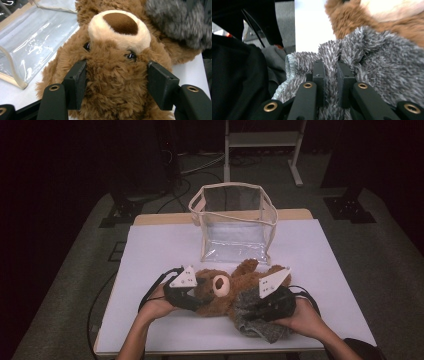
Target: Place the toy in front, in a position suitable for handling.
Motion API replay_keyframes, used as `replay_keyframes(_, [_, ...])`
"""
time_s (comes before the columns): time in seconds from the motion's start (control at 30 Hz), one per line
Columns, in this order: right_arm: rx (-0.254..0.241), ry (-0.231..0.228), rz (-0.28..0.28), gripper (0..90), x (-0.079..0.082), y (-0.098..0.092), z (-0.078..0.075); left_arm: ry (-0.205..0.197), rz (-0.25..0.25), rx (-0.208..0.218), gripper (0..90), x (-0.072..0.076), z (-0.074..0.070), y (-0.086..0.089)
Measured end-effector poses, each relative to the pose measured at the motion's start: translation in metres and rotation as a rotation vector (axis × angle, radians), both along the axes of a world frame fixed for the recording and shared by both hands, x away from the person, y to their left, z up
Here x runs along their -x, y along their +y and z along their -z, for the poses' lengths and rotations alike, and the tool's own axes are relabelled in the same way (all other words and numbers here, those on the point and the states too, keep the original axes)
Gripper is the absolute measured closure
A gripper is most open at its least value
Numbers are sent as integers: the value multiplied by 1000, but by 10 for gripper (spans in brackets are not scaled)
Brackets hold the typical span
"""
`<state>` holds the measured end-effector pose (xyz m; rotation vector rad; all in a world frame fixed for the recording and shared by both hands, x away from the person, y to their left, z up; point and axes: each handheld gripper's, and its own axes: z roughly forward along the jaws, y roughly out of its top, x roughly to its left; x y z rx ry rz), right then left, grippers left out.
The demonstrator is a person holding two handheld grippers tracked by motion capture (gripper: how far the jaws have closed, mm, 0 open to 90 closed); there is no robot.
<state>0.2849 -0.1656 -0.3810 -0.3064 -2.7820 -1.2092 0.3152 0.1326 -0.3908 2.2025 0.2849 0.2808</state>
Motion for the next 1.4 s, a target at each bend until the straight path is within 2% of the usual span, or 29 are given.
replay_keyframes(0.1, [-41,-43,28,790,-7,-1,-14,8,7,-6,381,1,1,0])
replay_keyframes(0.17, [-64,-73,41,790,-14,3,-25,8,20,-10,384,2,1,-1])
replay_keyframes(0.23, [-76,-85,51,790,-24,11,-32,12,31,-15,384,4,1,0])
replay_keyframes(0.33, [-54,-112,71,791,-39,23,-33,13,47,-26,384,5,1,1])
replay_keyframes(0.43, [-41,-82,70,790,-49,26,-25,15,51,-31,386,6,2,3])
replay_keyframes(0.53, [-51,-65,77,790,-47,17,-22,17,56,-26,388,6,2,3])
replay_keyframes(0.6, [-61,-68,96,790,-45,5,-25,9,61,-44,388,7,1,2])
replay_keyframes(0.7, [-72,-86,140,789,-49,-10,-34,3,67,-56,386,8,0,2])
replay_keyframes(0.77, [-80,-81,157,789,-53,-17,-37,3,72,-53,385,8,-1,2])
replay_keyframes(0.8, [-89,-63,163,788,-55,-19,-35,6,71,-51,382,8,-1,3])
replay_keyframes(0.87, [-98,-28,156,786,-58,-20,-27,10,73,-41,377,7,-3,5])
replay_keyframes(0.93, [-110,-11,147,785,-57,-19,-19,12,83,-31,376,7,-8,9])
replay_keyframes(1.0, [-123,-2,134,785,-53,-18,-14,10,97,15,376,8,-14,12])
replay_keyframes(1.07, [-128,-1,118,784,-47,-17,-13,-10,106,50,398,9,-20,12])
replay_keyframes(1.17, [-117,-2,89,783,-37,-16,-13,-17,113,51,413,11,-23,8])
replay_keyframes(1.23, [-115,-1,81,782,-34,-17,-15,3,138,16,413,11,-16,2])
replay_keyframes(1.3, [-115,-2,77,783,-34,-17,-19,36,148,43,415,10,-10,-1])
replay_keyframes(1.4, [-102,-18,78,783,-36,-14,-24,37,142,37,423,9,-10,-1])
